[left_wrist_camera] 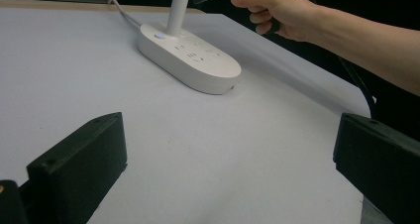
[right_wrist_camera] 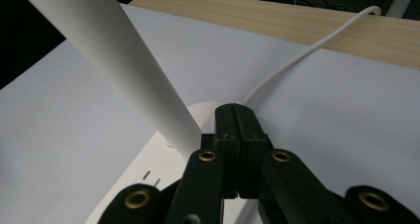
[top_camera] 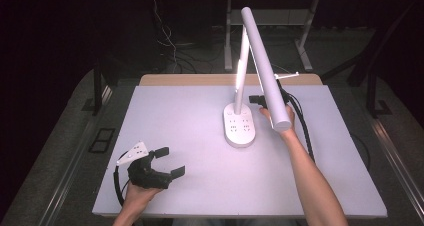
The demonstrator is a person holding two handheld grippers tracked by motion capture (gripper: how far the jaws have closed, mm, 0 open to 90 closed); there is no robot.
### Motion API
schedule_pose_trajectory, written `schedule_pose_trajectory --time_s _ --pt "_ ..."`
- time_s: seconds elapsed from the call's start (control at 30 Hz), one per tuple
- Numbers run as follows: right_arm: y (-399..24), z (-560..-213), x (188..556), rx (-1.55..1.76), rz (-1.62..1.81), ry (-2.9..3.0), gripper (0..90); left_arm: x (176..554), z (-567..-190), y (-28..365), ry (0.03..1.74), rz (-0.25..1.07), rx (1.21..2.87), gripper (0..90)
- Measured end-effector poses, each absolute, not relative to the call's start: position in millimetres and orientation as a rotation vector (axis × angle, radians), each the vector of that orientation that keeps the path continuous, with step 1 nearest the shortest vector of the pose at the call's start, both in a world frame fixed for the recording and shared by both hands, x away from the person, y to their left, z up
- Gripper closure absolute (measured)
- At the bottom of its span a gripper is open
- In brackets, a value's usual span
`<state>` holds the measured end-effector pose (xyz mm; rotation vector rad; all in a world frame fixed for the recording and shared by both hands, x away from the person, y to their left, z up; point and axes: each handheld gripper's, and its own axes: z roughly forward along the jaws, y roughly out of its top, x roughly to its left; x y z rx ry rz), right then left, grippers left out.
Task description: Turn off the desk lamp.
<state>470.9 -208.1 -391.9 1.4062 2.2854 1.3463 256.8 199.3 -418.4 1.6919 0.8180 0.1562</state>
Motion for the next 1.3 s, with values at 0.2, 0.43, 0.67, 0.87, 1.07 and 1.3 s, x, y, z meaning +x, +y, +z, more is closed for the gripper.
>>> schedule_pose_trajectory --time_s 0.2,0.43,0.67,0.87,1.07,1.3 --pt "-205 -402 476 1.426 1.317 2.314 90.0 257 -418 200 0.818 0.156 1.691 0.0" --pt "-202 -412 479 1.425 1.299 2.337 90.0 257 -418 200 0.817 0.156 1.693 0.0" --pt "-192 -420 479 1.436 1.280 2.386 90.0 257 -418 200 0.818 0.156 1.692 0.0" --pt "-190 -425 481 1.457 1.251 2.400 90.0 257 -419 200 0.817 0.155 1.695 0.0" --pt "-189 -425 480 1.444 1.232 2.401 90.0 256 -419 199 0.814 0.154 1.698 0.0" --pt "-186 -424 478 1.416 1.198 2.399 90.0 256 -419 199 0.817 0.154 1.696 0.0"
